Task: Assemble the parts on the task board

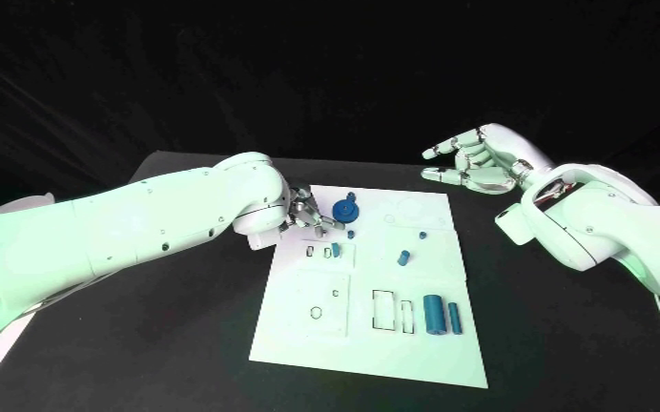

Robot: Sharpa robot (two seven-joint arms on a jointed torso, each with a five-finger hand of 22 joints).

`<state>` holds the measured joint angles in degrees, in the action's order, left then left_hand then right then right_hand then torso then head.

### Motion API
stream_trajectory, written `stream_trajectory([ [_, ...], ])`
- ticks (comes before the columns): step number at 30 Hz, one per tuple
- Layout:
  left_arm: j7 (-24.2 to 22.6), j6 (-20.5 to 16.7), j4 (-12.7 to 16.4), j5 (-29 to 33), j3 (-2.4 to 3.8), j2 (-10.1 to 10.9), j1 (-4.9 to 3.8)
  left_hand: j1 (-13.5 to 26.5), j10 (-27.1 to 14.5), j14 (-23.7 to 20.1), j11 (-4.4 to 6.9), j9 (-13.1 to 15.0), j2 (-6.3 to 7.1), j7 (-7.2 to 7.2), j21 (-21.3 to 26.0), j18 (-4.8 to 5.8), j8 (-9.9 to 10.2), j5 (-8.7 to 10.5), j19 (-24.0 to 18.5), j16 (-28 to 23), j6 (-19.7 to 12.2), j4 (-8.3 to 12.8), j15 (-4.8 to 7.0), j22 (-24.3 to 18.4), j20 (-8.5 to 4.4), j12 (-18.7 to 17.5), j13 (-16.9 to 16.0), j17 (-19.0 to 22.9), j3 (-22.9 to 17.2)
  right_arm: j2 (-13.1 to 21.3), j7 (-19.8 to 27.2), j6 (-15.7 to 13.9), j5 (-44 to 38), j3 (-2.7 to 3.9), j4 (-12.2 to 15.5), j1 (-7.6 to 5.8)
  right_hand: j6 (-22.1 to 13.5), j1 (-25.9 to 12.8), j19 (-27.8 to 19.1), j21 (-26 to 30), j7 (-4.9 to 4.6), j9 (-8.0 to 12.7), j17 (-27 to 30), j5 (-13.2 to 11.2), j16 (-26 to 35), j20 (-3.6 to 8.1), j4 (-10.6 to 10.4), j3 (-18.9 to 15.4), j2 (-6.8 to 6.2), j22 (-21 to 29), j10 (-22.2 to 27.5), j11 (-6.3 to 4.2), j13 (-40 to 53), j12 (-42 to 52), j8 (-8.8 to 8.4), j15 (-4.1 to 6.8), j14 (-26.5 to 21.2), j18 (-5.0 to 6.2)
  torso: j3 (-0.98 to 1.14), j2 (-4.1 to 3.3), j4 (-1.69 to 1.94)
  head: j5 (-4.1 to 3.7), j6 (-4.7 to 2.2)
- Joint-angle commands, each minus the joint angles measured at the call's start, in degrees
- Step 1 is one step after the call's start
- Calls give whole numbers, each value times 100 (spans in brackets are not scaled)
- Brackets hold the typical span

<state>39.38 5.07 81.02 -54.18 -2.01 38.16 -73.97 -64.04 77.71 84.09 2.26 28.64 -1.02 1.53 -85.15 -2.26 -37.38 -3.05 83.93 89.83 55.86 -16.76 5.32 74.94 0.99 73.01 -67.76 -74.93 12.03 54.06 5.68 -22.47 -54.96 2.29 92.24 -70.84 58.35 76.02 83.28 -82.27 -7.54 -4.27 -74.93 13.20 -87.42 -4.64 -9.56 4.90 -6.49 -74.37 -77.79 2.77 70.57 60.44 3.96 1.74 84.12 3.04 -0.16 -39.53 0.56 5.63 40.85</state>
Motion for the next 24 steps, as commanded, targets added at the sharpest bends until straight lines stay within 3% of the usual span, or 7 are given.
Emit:
stream_trajectory([
  [1, 339, 419, -69, -188, -10, -91, -11, 57, 55, 591, 3, 20, 7, 9, -22, 55, -39, 36, 336, 17, -49, 3, 35, 660, -44, 28, -17, -1507, 38, -17, -40, 71, -25, 0, -9, 1, 57, 19, -33, 39, -3, -7, -1117, 40, 23, 26, 2, -34, 21, 11, 21, -21, -8, -33, 24, -11, 489, 31, -3, -7, 10, -6, 17],
  [11, 370, 744, -295, -255, -76, -319, -10, 25, 62, 591, 7, 81, -48, 5, -39, 61, -84, 35, 344, 17, -86, 9, 39, 691, -50, 45, -42, -1507, 48, -37, -49, 84, -29, -2, -19, 5, 58, 15, -36, 44, -2, -7, -1115, 62, 25, 28, -2, -41, 25, 18, 21, -23, -12, -36, 22, -10, 489, 32, -9, -16, 9, 1, 45],
  [24, 376, 817, -382, -262, -88, -446, -8, -188, 67, 591, 7, 206, -156, 1, -59, 67, -167, 27, 350, 17, -158, 34, 38, 728, -50, 65, -74, -1507, -6, -73, -43, 89, -30, -3, -43, 9, 56, 17, -38, 48, -2, -6, -1109, 93, 31, 29, -4, -47, 32, 24, 25, -24, -21, -47, 19, -9, 487, 33, -4, -22, 14, -4, 73],
])
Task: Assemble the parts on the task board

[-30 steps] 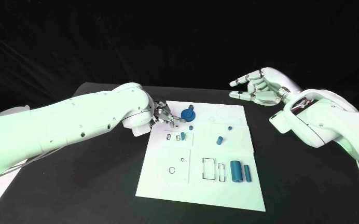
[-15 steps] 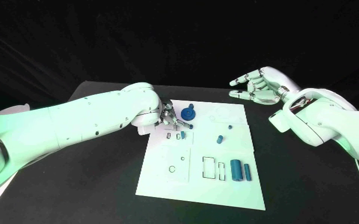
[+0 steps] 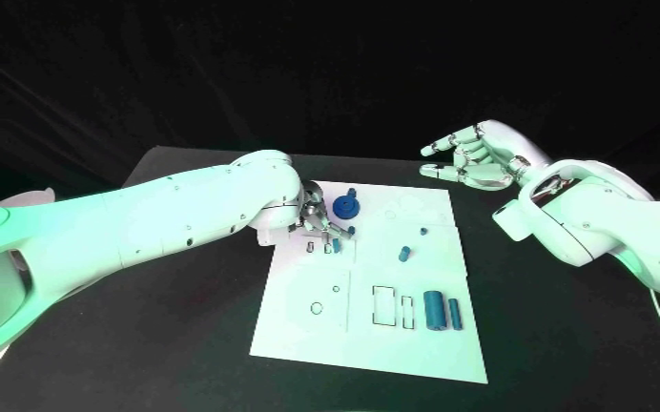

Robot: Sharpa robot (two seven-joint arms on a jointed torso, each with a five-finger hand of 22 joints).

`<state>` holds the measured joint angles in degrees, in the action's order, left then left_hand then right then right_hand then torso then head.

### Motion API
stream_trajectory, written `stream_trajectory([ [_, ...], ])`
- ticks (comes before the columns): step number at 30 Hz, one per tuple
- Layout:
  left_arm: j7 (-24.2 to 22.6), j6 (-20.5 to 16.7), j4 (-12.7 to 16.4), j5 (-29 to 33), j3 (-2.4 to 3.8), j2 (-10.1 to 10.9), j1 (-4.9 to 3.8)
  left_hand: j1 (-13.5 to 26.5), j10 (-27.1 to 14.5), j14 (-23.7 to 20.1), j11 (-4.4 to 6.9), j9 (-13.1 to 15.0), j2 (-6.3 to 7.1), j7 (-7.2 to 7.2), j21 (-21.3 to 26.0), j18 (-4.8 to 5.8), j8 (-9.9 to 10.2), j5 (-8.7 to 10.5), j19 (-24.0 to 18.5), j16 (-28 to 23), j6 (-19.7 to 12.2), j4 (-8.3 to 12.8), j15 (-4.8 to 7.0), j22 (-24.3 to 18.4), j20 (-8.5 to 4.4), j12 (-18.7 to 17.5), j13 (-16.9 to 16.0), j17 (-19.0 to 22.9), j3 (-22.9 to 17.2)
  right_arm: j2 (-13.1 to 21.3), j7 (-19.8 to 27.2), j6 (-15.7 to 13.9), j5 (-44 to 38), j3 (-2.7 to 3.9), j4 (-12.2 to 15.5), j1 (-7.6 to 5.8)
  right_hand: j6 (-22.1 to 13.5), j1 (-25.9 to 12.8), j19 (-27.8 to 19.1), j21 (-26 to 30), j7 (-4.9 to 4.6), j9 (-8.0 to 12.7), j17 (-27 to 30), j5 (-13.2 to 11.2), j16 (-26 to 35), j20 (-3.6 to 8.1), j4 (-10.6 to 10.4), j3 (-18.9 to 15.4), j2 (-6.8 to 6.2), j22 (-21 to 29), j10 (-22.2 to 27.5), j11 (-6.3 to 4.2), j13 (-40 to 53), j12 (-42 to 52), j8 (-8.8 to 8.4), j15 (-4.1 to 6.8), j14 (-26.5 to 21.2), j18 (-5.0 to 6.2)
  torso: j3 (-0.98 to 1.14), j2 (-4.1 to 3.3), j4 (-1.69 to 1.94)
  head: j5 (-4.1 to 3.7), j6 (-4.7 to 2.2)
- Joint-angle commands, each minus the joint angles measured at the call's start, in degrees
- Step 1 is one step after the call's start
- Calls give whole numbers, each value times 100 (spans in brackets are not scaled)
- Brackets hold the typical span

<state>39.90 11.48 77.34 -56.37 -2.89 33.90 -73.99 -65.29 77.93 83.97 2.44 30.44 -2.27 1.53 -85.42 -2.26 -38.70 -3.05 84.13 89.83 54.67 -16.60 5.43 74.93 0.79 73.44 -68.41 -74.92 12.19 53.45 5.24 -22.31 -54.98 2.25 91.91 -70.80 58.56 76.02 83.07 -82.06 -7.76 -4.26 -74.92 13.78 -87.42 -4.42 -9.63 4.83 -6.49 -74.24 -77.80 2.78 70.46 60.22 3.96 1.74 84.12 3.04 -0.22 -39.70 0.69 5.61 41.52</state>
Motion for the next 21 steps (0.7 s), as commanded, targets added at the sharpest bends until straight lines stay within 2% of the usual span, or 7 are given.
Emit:
stream_trajectory([
  [1, 325, 184, -18, -43, 0, -25, -6, -109, 47, 603, -10, 43, -43, 2, -36, 68, -44, 26, 331, 17, -48, 21, 27, 736, -29, 25, -14, -1508, -51, -18, 3, 74, -29, 0, -18, 8, 35, 18, -17, 28, 20, -7, -1110, 37, 31, 8, 3, -40, 33, 12, 26, -24, -10, -26, 19, -9, 487, 34, 1, -8, 2, -1, 3],
  [6, 328, 238, -32, -43, 0, -54, -6, -203, 54, 603, -11, 101, -34, 3, -49, 72, -77, 24, 337, 17, -76, 8, 24, 762, -25, 39, -36, -1508, -154, -40, 7, 79, -29, -3, -40, 16, 33, 27, -18, 30, 20, -7, -1109, 52, 32, 8, 8, -40, 35, 15, 25, -25, -10, -24, 17, -8, 487, 35, 6, -4, 3, 8, 15],
  [21, 329, 302, -116, -43, -1, -141, -3, -305, 67, 603, -10, 219, 33, 1, -70, 79, -132, 23, 344, 17, -123, 0, 22, 803, -21, 59, -71, -1508, -452, -63, 10, 93, -29, -6, -50, 22, 33, 39, -17, 30, 21, -6, -1110, 67, 32, 9, 14, -39, 39, 14, 28, -26, -14, -30, 16, -7, 487, 34, 1, -12, -2, 10, 31],
])
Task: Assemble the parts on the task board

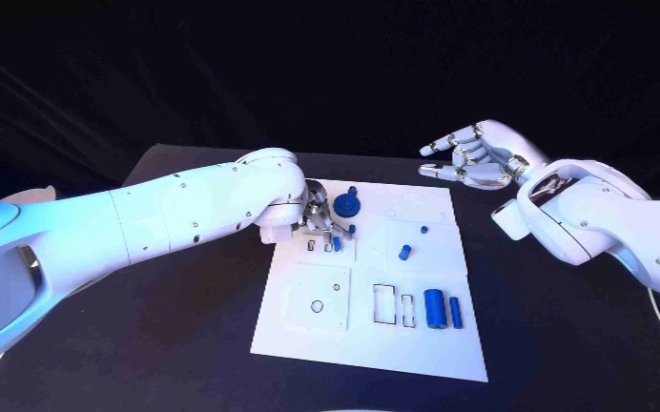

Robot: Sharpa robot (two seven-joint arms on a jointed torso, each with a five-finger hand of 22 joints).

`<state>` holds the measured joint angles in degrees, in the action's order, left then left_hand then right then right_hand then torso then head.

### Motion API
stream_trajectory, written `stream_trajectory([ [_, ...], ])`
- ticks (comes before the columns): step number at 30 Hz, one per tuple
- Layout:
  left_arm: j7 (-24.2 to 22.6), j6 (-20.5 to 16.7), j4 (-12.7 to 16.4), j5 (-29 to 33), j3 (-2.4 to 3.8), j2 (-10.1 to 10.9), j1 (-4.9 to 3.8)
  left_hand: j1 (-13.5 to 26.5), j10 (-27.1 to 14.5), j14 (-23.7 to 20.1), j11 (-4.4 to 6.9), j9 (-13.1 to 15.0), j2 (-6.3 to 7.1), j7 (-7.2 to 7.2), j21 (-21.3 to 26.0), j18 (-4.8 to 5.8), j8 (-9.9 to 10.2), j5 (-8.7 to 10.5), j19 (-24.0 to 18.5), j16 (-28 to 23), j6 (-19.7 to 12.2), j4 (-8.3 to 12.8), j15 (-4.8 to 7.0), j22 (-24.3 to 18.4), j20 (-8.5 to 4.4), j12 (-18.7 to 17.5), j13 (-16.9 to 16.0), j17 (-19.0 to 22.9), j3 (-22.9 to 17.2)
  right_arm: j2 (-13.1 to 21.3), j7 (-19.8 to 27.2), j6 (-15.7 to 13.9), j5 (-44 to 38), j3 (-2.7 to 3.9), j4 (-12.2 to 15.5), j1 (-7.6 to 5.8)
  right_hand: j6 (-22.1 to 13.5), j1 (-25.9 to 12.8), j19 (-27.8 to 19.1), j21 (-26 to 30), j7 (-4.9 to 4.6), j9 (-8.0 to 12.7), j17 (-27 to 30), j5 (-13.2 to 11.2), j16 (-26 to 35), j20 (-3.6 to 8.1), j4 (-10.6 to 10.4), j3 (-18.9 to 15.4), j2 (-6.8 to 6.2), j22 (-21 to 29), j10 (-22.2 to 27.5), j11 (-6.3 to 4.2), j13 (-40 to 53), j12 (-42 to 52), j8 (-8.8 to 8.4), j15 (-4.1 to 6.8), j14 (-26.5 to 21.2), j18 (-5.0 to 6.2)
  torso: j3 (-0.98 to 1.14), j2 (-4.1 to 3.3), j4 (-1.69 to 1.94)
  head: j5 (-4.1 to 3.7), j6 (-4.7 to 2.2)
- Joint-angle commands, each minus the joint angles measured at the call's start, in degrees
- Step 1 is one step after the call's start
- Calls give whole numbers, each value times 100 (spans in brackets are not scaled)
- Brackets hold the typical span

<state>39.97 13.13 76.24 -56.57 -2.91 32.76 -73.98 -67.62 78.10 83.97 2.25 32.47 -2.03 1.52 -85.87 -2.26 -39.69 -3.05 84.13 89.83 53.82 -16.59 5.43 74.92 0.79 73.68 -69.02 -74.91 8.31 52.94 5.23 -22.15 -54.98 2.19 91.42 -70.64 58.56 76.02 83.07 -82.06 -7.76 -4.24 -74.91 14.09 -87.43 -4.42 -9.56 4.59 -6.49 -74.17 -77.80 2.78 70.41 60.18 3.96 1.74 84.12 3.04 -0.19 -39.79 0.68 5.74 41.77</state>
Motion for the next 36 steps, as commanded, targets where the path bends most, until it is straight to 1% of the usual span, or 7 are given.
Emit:
stream_trajectory([
  [1, 322, 145, -8, -24, 0, -34, -4, -88, 51, 603, 8, 28, 15, 1, -26, 79, -37, 23, 345, 17, -42, 0, 23, 806, -21, 37, -13, -1509, -105, -14, 11, 79, -28, 0, -2, 6, 33, 39, -17, 30, 21, -7, -1112, 35, 32, 9, 7, -15, 39, 7, 28, -25, -9, -25, 16, -7, 487, 34, -1, -3, 0, -6, 11],
  [6, 323, 201, -23, -24, 0, -60, -3, -111, 55, 603, 11, 98, 130, 3, -32, 81, -51, 23, 346, 17, -63, -13, 22, 821, -22, 41, -30, -1509, -442, -20, 13, 85, -28, -1, -6, 8, 33, 45, -16, 30, 21, -7, -1115, 43, 30, 10, 10, -15, 42, 5, 27, -26, -8, -23, 15, -6, 488, 34, 0, -4, -1, -7, 26],
  [10, 323, 229, -37, -24, -1, -71, -3, -80, 65, 603, 10, 132, 196, 0, -40, 83, -57, 23, 349, 17, -64, -11, 23, 837, -20, 51, -49, -1509, -594, -21, 13, 88, -28, -1, -8, 9, 33, 45, -16, 30, 21, -7, -1115, 43, 30, 10, 10, -15, 42, 5, 27, -26, -8, -23, 15, -6, 488, 34, 1, -5, 2, -5, 27],
  [20, 325, 289, -46, -24, -2, -85, -3, -120, 73, 603, 16, 171, 245, -6, -46, 85, -59, 22, 352, 17, -66, 5, 27, 851, -22, 58, -64, -1509, -804, -22, 11, 91, -28, -2, -8, 9, 33, 45, -16, 30, 21, -7, -1115, 43, 30, 10, 10, -15, 42, 5, 27, -26, -8, -23, 15, -6, 488, 34, 1, -6, -1, 0, 37],
  [25, 324, 309, -52, -24, -2, -100, -3, -289, 71, 603, 30, 198, 267, -20, -51, 87, -49, 22, 354, 17, -80, 37, 36, 863, -28, 53, -67, -1509, -1070, -26, 13, 95, -28, -2, -10, 10, 33, 45, -16, 30, 21, -7, -1115, 43, 30, 10, 10, -15, 42, 5, 27, -26, -8, -23, 15, -6, 488, 34, 1, -7, 0, 0, 39],
  [33, 322, 340, -65, -24, -2, -118, -2, -431, 71, 603, 35, 232, 365, -26, -57, 90, -26, 17, 356, 17, -91, 38, 42, 879, -34, 45, -72, -1509, -1407, -35, 20, 98, -29, -3, -14, 12, 33, 45, -16, 30, 21, -7, -1115, 43, 30, 10, 10, -15, 42, 5, 27, -26, -8, -23, 15, -6, 488, 34, 4, -9, 2, 2, 48],
  [36, 320, 328, -65, -5, -2, -122, -2, -666, 60, 603, 48, 242, 332, -39, -57, 89, 13, -5, 355, 17, -120, 119, 53, 882, -44, 26, -64, -1509, -1728, -35, 21, 99, -29, -3, -13, 13, 34, 49, -15, 31, 20, -7, -1120, 56, 27, 11, 9, -15, 54, 5, 21, -26, -1, -10, 14, -6, 489, 34, 2, -11, 1, 2, 51],
])
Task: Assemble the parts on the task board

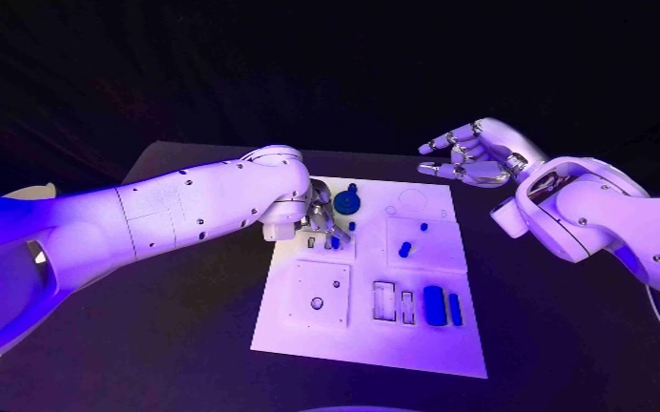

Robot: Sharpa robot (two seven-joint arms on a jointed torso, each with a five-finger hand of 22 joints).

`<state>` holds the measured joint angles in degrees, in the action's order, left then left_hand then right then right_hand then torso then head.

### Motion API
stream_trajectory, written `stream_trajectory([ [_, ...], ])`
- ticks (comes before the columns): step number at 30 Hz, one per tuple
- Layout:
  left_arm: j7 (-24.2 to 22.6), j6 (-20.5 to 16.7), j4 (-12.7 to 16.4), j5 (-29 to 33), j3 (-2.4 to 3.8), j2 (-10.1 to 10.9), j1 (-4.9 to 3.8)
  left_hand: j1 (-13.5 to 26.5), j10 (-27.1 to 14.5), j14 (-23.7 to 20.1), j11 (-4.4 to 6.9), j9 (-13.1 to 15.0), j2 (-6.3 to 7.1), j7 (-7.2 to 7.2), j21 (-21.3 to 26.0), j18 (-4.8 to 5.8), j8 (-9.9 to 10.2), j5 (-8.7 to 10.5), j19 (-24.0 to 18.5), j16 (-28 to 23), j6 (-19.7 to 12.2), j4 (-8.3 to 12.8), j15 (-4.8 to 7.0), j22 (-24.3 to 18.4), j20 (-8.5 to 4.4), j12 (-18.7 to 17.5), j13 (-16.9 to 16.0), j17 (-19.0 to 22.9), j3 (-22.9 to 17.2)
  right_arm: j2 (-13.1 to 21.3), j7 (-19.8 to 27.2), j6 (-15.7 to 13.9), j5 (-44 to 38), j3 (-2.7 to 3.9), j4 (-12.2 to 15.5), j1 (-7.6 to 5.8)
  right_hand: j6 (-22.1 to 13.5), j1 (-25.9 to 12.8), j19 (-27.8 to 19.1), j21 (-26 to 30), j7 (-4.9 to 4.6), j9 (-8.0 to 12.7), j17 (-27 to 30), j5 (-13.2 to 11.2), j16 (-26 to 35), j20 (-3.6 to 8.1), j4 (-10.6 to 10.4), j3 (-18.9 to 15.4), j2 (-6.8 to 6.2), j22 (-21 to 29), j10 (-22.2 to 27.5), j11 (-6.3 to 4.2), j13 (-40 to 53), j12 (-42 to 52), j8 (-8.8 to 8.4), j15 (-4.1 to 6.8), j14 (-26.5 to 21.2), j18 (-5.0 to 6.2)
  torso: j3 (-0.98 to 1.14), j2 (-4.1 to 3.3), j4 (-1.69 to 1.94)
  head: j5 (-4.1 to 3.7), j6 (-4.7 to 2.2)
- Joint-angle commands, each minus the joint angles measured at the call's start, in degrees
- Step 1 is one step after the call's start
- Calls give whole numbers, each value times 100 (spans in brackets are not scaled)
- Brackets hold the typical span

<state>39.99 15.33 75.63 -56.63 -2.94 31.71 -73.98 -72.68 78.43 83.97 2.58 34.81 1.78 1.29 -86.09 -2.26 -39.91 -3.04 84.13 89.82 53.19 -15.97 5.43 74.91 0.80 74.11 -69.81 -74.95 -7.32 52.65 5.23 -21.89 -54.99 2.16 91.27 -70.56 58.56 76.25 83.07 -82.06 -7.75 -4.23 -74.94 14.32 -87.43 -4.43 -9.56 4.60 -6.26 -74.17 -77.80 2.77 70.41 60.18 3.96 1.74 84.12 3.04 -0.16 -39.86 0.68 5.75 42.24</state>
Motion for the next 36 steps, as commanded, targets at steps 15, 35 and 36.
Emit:
stream_trajectory([
  [15, 268, -248, 268, 309, 34, 179, 3, -230, 20, 603, -32, 221, 565, 48, 10, 77, 81, -508, 331, 18, -193, 622, 17, 839, 3, -148, 80, -1505, -2801, -13, 23, 81, -28, -2, -13, 14, 34, 26, -15, 30, 20, -9, -1116, 34, 27, 11, 9, -15, 32, 5, 21, -26, -2, -12, 14, -6, 489, 33, 5, 3, 6, -9, 0],
  [35, 221, -1088, 890, -585, 54, 649, 52, -29, 106, 603, -15, 337, 704, 34, -31, 91, -1, -487, 362, 18, -176, 807, 24, 916, -14, -58, -24, -1505, -3155, -15, 29, 81, -69, -4, -40, 62, 35, 34, -16, 33, 19, -8, -1107, 51, 35, 12, 11, -12, 47, 9, 25, -26, -11, -23, 13, -5, 487, 34, 18, -3, 17, 20, -6],
  [36, 223, -1103, 905, -689, 50, 650, 68, -23, 109, 603, -14, 340, 713, 32, -37, 93, -3, -485, 366, 18, -175, 813, 25, 925, -15, -55, -28, -1505, -3162, -15, 31, 82, -69, -4, -40, 63, 35, 34, -16, 33, 19, -8, -1107, 51, 35, 12, 11, -12, 47, 9, 25, -26, -11, -23, 13, -5, 487, 34, 17, -3, 12, 26, -6],
])
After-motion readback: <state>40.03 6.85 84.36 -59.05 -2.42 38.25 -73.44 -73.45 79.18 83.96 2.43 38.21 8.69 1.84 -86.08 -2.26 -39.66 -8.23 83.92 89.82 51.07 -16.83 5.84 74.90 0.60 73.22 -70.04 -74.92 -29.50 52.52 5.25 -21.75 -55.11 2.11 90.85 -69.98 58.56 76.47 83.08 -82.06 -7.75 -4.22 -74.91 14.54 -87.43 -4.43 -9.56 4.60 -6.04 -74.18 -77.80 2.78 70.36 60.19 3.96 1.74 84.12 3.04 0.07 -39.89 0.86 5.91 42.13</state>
